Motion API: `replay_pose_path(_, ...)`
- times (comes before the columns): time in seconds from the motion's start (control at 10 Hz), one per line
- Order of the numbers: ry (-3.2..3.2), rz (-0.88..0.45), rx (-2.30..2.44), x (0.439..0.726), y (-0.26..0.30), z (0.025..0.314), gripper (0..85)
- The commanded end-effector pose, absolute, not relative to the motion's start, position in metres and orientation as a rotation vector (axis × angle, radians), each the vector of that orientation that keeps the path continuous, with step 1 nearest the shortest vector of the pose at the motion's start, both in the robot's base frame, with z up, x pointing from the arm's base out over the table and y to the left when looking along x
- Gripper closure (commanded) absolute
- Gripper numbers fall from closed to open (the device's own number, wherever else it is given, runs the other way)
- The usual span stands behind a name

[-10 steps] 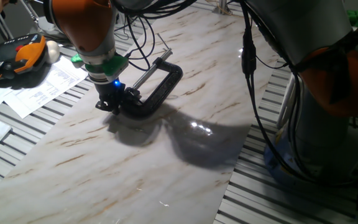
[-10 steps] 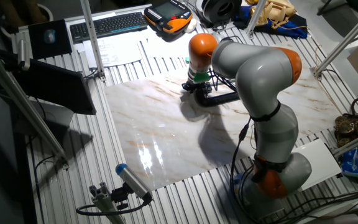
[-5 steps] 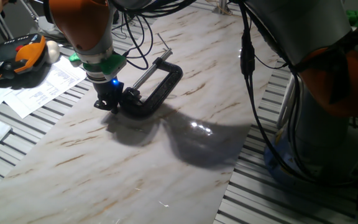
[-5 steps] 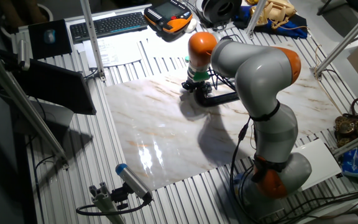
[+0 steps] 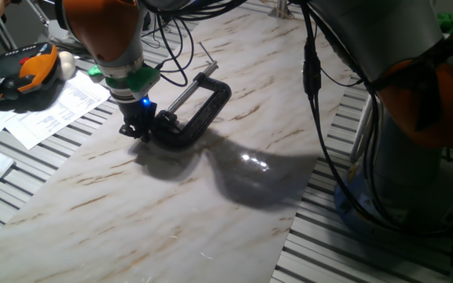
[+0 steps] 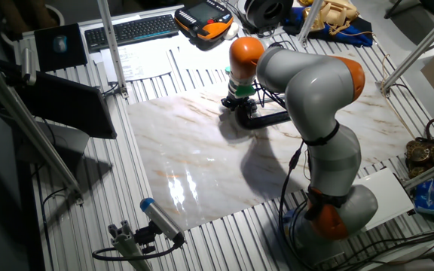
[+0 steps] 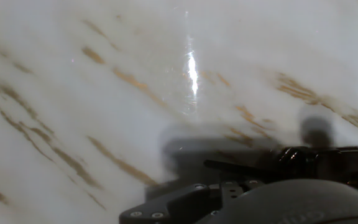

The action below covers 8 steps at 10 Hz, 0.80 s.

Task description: Turn the hands of a clock

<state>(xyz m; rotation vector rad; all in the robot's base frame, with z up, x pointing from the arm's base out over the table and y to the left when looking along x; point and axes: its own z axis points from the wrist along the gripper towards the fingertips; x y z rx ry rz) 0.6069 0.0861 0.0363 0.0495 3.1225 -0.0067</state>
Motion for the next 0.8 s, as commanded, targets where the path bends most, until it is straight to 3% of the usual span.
replay_pose_path(0.0, 3.122, -0.009, 0.049, 0.6083, 0.0862, 0.0373, 85.0)
replay_pose_path(0.7, 3.132, -0.007, 0.047, 0.6111, 0.0837, 0.0396, 85.0)
